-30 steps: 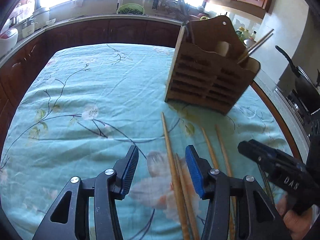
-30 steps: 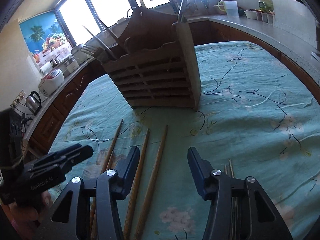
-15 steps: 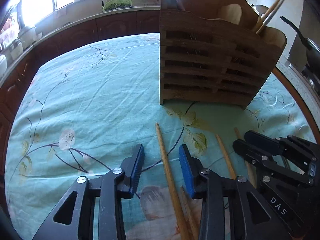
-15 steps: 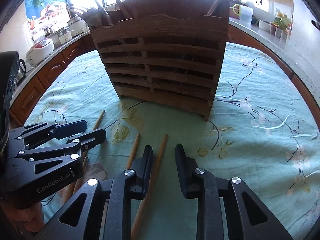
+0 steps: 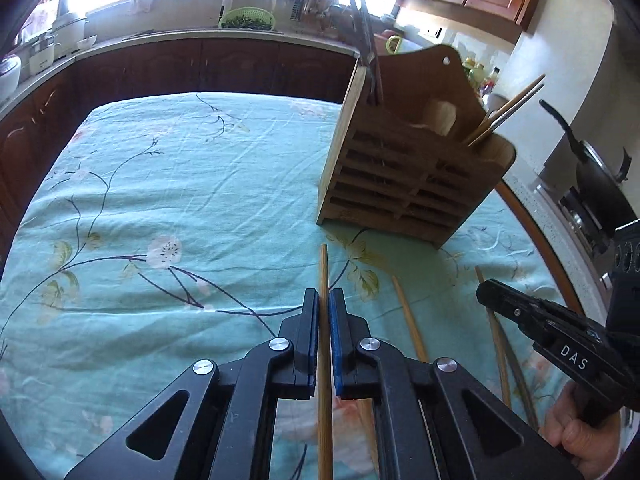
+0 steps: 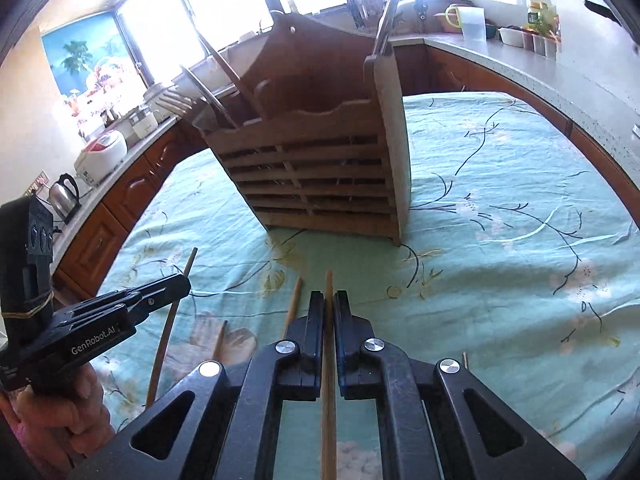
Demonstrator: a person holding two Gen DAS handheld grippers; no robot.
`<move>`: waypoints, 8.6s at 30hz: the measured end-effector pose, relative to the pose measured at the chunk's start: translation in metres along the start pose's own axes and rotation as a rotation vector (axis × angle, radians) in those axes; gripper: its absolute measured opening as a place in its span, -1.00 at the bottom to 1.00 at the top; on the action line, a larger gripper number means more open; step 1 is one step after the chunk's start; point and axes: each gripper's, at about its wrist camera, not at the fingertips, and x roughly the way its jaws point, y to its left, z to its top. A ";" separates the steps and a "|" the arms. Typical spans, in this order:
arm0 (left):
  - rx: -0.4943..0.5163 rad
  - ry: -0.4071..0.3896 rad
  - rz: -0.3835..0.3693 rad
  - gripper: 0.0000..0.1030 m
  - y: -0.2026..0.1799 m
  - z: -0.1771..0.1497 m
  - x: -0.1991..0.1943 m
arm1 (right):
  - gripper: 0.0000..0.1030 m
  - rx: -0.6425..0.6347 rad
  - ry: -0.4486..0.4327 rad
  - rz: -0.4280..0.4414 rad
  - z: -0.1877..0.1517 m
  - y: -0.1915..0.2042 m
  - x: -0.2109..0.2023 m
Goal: Organize utensils
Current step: 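Lift the wooden chopstick with the left tool to the holder while the right tool carries its own, then insert the chopstick into the holder with the left tool while the right tool inserts its own, then open both tools and withdraw them toward the remaining chopsticks, then grasp a wooden chopstick with the left tool while the right tool grasps another, then lift the wooden chopstick with the left tool to the holder while the right tool carries its own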
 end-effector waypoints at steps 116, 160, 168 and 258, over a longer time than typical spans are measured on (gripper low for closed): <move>-0.034 -0.479 0.072 0.69 -0.012 0.012 -0.071 | 0.94 0.147 -0.468 0.046 0.068 -0.016 -0.099; 0.076 -0.018 0.140 -0.25 -0.060 -0.101 -0.051 | 0.76 0.092 -0.255 -0.043 -0.080 -0.010 -0.106; 0.103 0.066 0.104 -0.78 -0.045 -0.118 -0.045 | 0.08 -0.001 -0.093 0.013 -0.062 0.021 -0.056; 0.020 -0.272 -0.104 -0.92 -0.014 -0.092 -0.218 | -0.90 -0.066 -0.300 0.080 -0.003 0.030 -0.164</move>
